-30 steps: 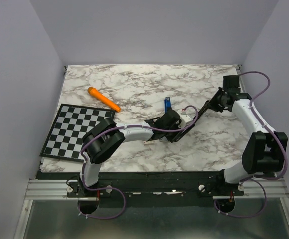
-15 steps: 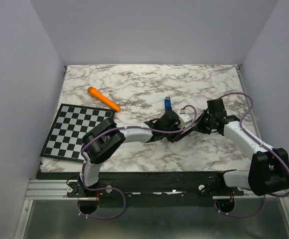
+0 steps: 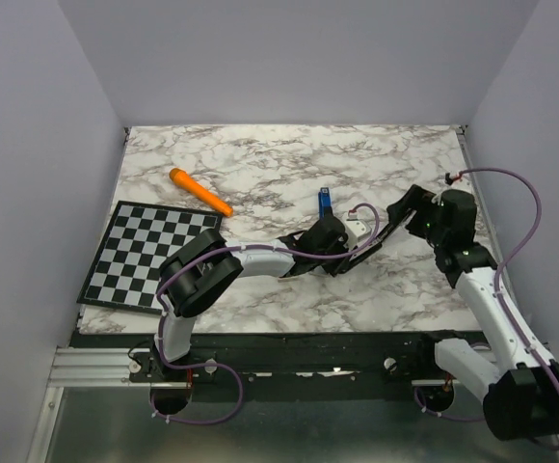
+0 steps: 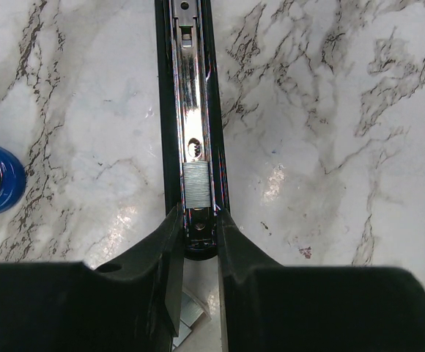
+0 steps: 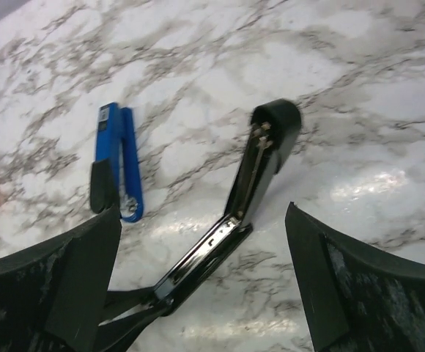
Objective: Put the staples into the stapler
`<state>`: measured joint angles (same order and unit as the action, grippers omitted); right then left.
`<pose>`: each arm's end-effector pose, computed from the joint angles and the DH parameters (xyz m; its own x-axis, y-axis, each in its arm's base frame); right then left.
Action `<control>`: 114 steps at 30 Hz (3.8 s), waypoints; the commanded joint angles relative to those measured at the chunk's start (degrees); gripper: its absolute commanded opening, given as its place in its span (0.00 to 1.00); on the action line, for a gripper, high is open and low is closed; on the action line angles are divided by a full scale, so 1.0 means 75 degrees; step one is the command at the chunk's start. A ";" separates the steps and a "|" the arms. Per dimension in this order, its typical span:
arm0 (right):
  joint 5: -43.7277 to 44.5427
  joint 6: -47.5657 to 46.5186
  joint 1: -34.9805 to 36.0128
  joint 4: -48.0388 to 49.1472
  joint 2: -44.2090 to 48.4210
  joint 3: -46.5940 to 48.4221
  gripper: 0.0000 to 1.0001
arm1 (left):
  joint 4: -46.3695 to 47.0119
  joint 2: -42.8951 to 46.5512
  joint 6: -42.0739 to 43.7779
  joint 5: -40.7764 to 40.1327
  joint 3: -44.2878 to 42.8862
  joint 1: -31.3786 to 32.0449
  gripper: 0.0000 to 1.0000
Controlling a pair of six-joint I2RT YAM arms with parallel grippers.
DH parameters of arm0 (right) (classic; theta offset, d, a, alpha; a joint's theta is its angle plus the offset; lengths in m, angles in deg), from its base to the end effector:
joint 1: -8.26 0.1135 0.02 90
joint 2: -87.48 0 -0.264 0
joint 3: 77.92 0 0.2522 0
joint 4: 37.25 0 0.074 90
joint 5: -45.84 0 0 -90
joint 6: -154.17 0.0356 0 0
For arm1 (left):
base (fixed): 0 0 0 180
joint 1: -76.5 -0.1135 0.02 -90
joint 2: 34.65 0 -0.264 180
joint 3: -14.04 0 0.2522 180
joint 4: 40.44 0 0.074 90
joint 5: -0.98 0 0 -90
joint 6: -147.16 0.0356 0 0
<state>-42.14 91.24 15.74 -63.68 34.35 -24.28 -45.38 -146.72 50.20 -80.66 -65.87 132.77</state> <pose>0.2107 0.0264 0.2790 -0.4308 0.4021 -0.8079 0.1094 0.9119 0.3956 0.2288 -0.3520 0.1580 -0.4400 0.4431 -0.7811 0.8401 0.5104 -0.1837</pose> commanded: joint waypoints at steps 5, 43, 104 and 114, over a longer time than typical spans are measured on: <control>-0.1862 -0.1346 -0.1899 0.1499 -0.1166 0.0086 1.00 | -0.0145 0.0037 -0.0103 0.0139 0.0172 0.0044 0.00; -0.2943 -0.2297 -0.0144 0.2474 -0.1075 -0.0922 0.37 | -0.0156 -0.0010 0.0002 0.0081 0.0136 0.0044 0.00; 0.4652 -0.0633 0.5939 0.1033 -0.3065 -0.0642 0.31 | 0.5679 0.2250 -0.1766 0.1018 0.3769 -0.0846 0.78; 0.5191 -0.0434 0.6021 0.0389 -0.3779 -0.0056 0.31 | 0.5481 0.3527 -0.3031 0.0527 0.4610 -0.1677 0.84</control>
<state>3.47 78.08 60.09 -51.62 10.88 -23.05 -6.94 -125.93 34.44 -74.21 -35.38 124.34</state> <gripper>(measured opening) 0.470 0.837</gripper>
